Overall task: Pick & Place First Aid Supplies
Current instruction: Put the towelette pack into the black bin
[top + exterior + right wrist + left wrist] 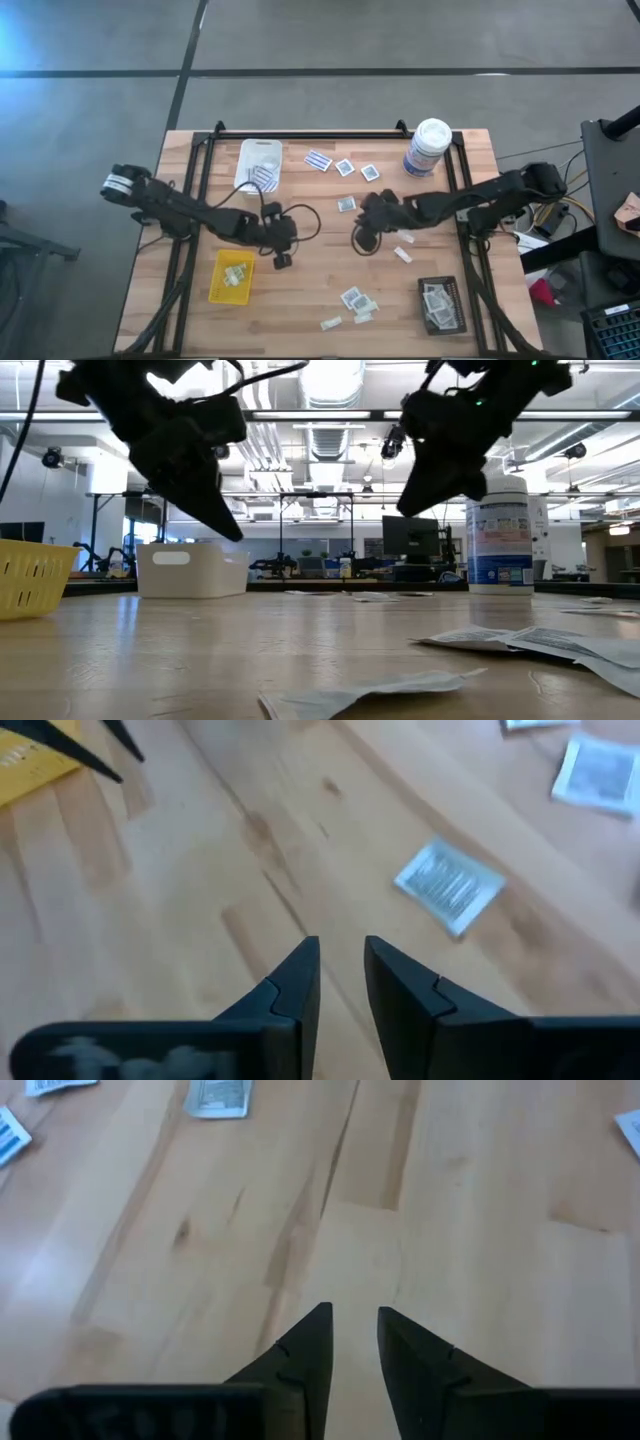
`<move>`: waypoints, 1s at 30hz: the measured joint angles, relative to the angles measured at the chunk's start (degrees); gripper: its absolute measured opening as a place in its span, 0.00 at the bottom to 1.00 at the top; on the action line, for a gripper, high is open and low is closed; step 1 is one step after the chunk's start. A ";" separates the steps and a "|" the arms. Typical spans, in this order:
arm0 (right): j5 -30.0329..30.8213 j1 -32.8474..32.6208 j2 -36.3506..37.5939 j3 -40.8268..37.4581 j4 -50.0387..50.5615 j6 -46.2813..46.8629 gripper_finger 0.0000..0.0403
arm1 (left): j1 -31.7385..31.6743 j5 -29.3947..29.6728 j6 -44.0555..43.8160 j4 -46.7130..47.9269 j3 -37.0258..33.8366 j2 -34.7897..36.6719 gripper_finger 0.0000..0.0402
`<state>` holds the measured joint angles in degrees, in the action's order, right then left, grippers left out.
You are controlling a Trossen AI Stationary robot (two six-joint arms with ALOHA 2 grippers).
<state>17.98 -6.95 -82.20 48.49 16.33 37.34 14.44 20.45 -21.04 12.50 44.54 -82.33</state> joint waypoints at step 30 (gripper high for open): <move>2.16 10.76 -19.09 0.09 -12.02 -4.30 0.19 | 2.38 2.25 -4.37 -8.64 -4.62 -0.24 0.24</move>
<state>20.14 3.81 -101.29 48.58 4.30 33.04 16.82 22.70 -25.41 3.86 39.92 -82.56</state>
